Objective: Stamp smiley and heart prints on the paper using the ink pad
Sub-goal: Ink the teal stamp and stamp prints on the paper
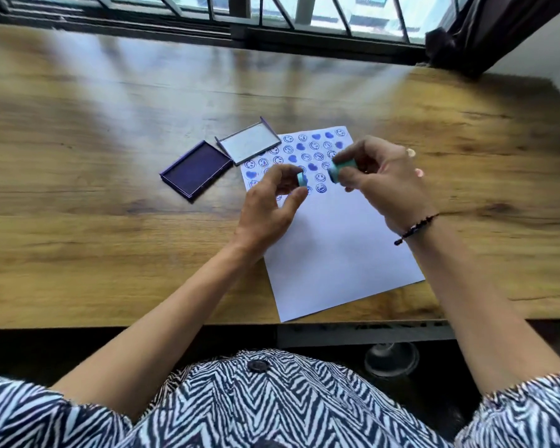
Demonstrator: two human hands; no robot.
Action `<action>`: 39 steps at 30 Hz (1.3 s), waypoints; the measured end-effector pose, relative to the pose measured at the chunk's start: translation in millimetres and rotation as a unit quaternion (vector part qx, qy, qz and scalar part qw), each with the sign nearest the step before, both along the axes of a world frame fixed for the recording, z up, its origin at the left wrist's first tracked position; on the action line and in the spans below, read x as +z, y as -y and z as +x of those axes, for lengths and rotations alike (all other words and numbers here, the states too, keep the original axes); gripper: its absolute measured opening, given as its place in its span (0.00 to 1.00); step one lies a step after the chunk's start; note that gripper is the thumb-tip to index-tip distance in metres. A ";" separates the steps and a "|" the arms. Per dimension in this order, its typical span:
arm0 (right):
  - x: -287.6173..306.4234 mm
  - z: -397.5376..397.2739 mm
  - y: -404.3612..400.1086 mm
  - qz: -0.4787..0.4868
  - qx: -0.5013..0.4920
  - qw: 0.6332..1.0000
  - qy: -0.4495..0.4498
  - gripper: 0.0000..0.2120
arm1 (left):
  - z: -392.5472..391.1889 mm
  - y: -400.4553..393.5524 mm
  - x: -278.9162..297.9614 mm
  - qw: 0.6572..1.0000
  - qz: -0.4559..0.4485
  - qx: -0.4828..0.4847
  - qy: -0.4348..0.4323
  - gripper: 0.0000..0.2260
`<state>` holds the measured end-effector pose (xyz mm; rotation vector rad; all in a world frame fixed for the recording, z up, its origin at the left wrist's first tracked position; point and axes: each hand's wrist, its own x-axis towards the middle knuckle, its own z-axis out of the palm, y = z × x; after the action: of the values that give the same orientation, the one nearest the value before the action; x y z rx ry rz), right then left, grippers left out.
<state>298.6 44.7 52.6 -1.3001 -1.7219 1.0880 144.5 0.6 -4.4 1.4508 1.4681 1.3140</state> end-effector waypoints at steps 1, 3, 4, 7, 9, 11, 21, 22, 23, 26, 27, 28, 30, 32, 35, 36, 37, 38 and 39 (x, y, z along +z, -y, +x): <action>0.0 -2.4 3.2 -0.006 0.008 1.000 -0.017 0.13 | 1.4 0.6 1.9 1.000 -0.009 -0.007 0.019 0.11; -0.5 -7.1 9.5 -0.006 0.020 0.999 -0.025 0.14 | 4.3 1.8 5.6 0.998 -0.021 -0.017 0.052 0.10; -1.0 -9.4 12.3 -0.004 0.023 0.999 -0.024 0.14 | 5.4 2.5 7.0 0.997 -0.025 -0.021 0.063 0.10; -2.0 -12.5 18.8 0.000 0.016 0.999 -0.027 0.13 | 6.7 5.5 9.7 0.995 -0.031 -0.036 0.084 0.10; -2.6 -12.2 21.5 0.008 0.009 1.000 -0.028 0.13 | 7.0 7.6 10.7 0.995 -0.033 -0.042 0.087 0.10; -2.6 -11.1 23.7 0.015 0.001 0.999 -0.029 0.13 | 8.0 9.3 12.6 0.994 -0.033 -0.047 0.091 0.09; -3.8 -5.5 32.8 0.045 -0.067 0.996 -0.039 0.14 | 21.8 5.3 18.0 0.997 -0.002 -0.052 0.064 0.06; -5.8 -3.3 33.4 0.041 -0.071 0.996 -0.039 0.14 | 23.4 4.4 16.9 0.997 0.005 -0.056 0.049 0.05; -7.4 0.2 33.6 0.030 -0.072 0.996 -0.041 0.14 | 26.0 3.7 16.1 0.998 0.009 -0.063 0.025 0.05; -10.3 19.8 30.5 0.029 -0.095 0.995 0.016 0.10 | 39.7 -1.9 13.2 0.996 -0.015 -0.088 -0.022 0.08; -10.8 30.2 26.6 0.055 -0.116 0.989 0.073 0.08 | 45.4 -3.7 13.2 0.996 -0.035 -0.087 -0.010 0.09; -11.3 42.2 21.2 0.088 -0.138 0.976 0.144 0.06 | 50.2 -5.7 13.1 0.995 -0.053 -0.083 0.009 0.10; -13.6 66.8 9.6 0.124 -0.172 0.937 0.276 0.07 | 54.8 -9.2 10.4 0.994 -0.073 -0.072 0.029 0.10; -20.5 85.3 2.4 0.105 -0.183 0.908 0.362 0.07 | 54.3 -11.6 6.3 0.994 -0.086 -0.065 0.031 0.09; -30.5 91.7 0.5 0.075 -0.179 0.895 0.401 0.06 | 50.6 -13.2 2.8 0.992 -0.101 -0.060 0.050 0.10; -32.4 90.8 0.9 0.072 -0.178 0.895 0.403 0.06 | 49.1 -13.4 2.0 0.991 -0.105 -0.060 0.053 0.10; -33.5 89.4 1.0 0.072 -0.176 0.894 0.405 0.07 | 47.3 -13.5 0.7 0.991 -0.105 -0.059 0.052 0.09; -33.3 88.1 1.0 0.072 -0.177 0.892 0.409 0.08 | 44.2 -14.2 -0.2 0.992 -0.103 -0.057 0.047 0.09; -31.8 87.7 1.9 0.071 -0.183 0.887 0.418 0.11 | 40.3 -15.3 0.2 0.993 -0.100 -0.053 0.039 0.09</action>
<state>386.4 42.8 20.8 -2.0658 -1.9461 0.1460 184.7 15.9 -4.2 1.3148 1.4090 1.1123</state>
